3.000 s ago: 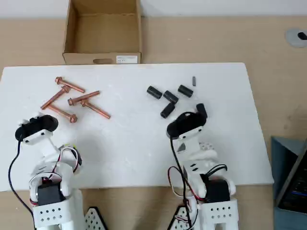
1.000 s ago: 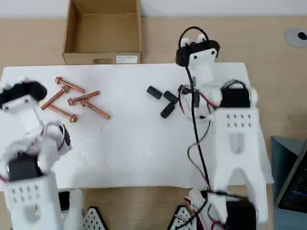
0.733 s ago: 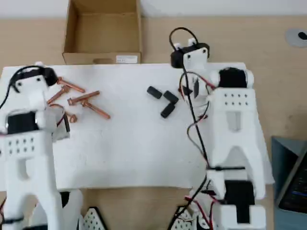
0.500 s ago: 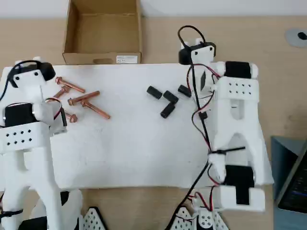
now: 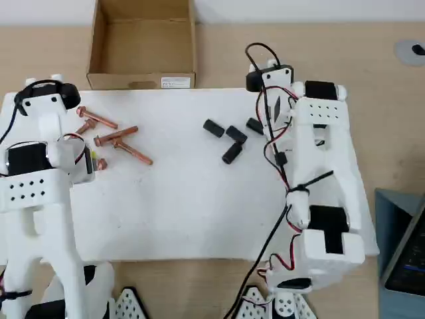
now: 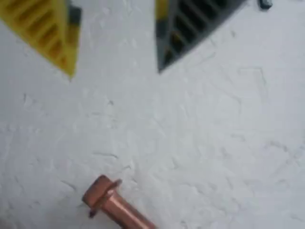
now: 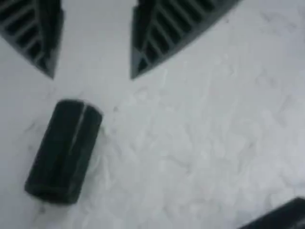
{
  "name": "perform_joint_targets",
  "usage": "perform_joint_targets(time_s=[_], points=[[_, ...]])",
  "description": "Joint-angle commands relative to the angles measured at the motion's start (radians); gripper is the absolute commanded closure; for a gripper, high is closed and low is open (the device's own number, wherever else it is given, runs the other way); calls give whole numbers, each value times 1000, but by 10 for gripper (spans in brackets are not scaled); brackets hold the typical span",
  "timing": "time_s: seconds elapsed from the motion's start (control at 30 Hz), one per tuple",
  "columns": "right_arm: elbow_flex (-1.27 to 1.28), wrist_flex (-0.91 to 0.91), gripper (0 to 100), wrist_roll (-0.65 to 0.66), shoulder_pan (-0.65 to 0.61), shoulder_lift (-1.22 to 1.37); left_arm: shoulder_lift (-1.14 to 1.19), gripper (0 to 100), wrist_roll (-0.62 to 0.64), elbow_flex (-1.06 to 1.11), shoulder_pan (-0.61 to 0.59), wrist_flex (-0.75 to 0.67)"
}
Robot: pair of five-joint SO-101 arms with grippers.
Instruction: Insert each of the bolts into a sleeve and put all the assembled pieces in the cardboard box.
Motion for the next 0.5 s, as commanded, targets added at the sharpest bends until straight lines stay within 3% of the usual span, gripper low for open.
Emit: perform_joint_targets(time_s=[0.0, 0.47], points=[[-51, -38, 868, 5, -2, 42, 1, 869, -3, 2, -3, -26], [-51, -158, 868, 5, 5, 205, 1, 868, -5, 9, -3, -29]])
